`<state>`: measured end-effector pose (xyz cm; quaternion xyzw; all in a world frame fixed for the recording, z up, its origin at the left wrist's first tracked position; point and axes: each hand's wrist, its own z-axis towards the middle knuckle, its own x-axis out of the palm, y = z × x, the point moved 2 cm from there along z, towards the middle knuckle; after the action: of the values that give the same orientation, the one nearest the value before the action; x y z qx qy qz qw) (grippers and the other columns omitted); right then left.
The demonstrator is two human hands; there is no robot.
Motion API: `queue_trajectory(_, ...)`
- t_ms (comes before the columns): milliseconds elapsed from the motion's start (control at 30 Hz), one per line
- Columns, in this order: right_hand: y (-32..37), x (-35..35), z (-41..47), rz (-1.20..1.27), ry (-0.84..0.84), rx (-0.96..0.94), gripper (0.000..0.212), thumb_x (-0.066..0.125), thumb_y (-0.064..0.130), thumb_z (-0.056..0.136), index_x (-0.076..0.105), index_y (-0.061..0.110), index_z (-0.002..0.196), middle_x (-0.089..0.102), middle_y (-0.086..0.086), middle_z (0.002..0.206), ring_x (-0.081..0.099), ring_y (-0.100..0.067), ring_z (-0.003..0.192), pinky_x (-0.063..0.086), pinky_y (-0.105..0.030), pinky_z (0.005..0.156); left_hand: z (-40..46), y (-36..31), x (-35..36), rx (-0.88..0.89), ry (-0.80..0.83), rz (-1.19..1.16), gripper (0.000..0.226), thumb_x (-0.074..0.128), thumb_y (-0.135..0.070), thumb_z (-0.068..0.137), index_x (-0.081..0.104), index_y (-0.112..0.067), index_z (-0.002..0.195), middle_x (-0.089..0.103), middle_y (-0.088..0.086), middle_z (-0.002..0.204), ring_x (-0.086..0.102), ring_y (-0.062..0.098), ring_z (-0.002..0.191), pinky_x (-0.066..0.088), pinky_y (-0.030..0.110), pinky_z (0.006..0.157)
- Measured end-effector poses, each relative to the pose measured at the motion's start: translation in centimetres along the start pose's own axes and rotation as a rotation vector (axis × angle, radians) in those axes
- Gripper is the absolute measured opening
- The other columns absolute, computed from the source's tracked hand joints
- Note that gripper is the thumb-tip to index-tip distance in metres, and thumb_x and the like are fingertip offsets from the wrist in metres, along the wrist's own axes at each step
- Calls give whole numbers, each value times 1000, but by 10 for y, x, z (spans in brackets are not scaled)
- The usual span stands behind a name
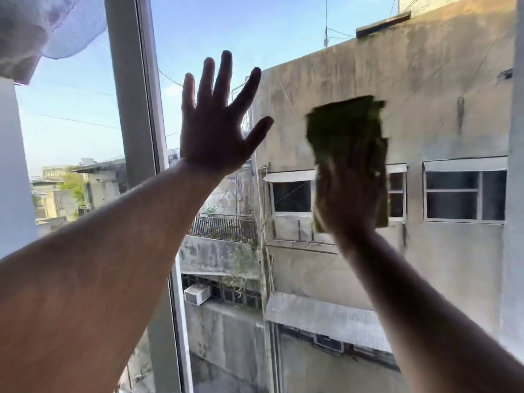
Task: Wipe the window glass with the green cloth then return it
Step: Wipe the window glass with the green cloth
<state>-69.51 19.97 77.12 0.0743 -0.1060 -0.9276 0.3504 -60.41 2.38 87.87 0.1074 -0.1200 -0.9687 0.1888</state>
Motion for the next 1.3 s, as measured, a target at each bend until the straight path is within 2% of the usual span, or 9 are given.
queue_trajectory(167, 16, 3, -79, 50, 280, -1015, 47, 50, 34, 93, 46, 43, 139, 40, 6, 155, 35, -30, 144, 21, -44, 123, 0, 4, 0, 9, -2, -11, 74, 26, -71, 96, 19, -32, 158, 7, 17, 168, 6, 37, 155, 4, 56, 124)
queue_trajectory(300, -109, -16, 13, -145, 89, -243, 71, 15, 57, 97, 34, 18, 153, 33, -21, 158, 29, -40, 145, 19, -49, 125, 0, 1, 0, 13, -23, -16, 73, 27, -70, 96, 21, -32, 158, 9, 18, 168, 8, 38, 154, 6, 58, 123)
queue_trajectory(433, -98, -21, 28, -73, -5, 367, 69, 29, 49, 99, 17, 13, 157, 15, -25, 163, 20, -49, 147, 23, -59, 119, 0, 0, 0, 8, -13, 2, 73, 25, -69, 95, 19, -32, 158, 7, 18, 168, 7, 39, 154, 7, 59, 123)
queue_trajectory(500, -38, -8, -6, -53, -38, 175, 62, 41, 43, 98, 29, 17, 152, 26, -25, 161, 30, -50, 142, 32, -57, 112, 0, 0, 1, 1, -15, 1, 73, 25, -69, 95, 19, -32, 158, 8, 19, 167, 8, 39, 154, 7, 59, 123)
queue_trajectory(667, -15, 0, -79, -91, 295, -1073, 46, 52, 45, 93, 50, 40, 139, 51, 4, 150, 41, -32, 135, 41, -46, 104, 0, 3, -1, 17, -11, -12, 73, 26, -69, 95, 20, -31, 158, 9, 19, 167, 9, 39, 154, 8, 59, 123)
queue_trajectory(933, -106, -19, 16, -115, -39, 238, 64, 16, 49, 101, 3, 24, 159, 7, -21, 166, 7, -38, 154, 16, -58, 122, -2, -2, -1, 0, -19, 6, 73, 27, -67, 96, 19, -31, 158, 9, 19, 167, 10, 40, 154, 10, 60, 122)
queue_trajectory(1000, -44, -9, -8, -103, -31, 56, 68, 17, 50, 99, 7, 20, 159, 10, -20, 166, 10, -37, 154, 19, -57, 122, -1, -3, 0, -1, -18, 6, 72, 27, -66, 96, 19, -30, 158, 9, 20, 167, 10, 40, 154, 10, 61, 122)
queue_trajectory(1167, 3, -2, -95, -47, 378, -1253, 52, 50, 46, 96, 45, 36, 147, 40, 2, 158, 26, -26, 150, 10, -47, 128, -2, 0, -1, 11, -3, -5, 73, 24, -67, 96, 17, -30, 158, 8, 20, 167, 8, 39, 154, 8, 59, 123)
queue_trajectory(1300, -89, -11, 6, -142, 122, -741, 56, 51, 36, 97, 41, 19, 150, 37, -15, 158, 28, -38, 149, 29, -55, 120, -3, 0, 0, 19, -22, -16, 71, 26, -67, 97, 21, -30, 158, 11, 20, 167, 11, 40, 154, 9, 58, 122)
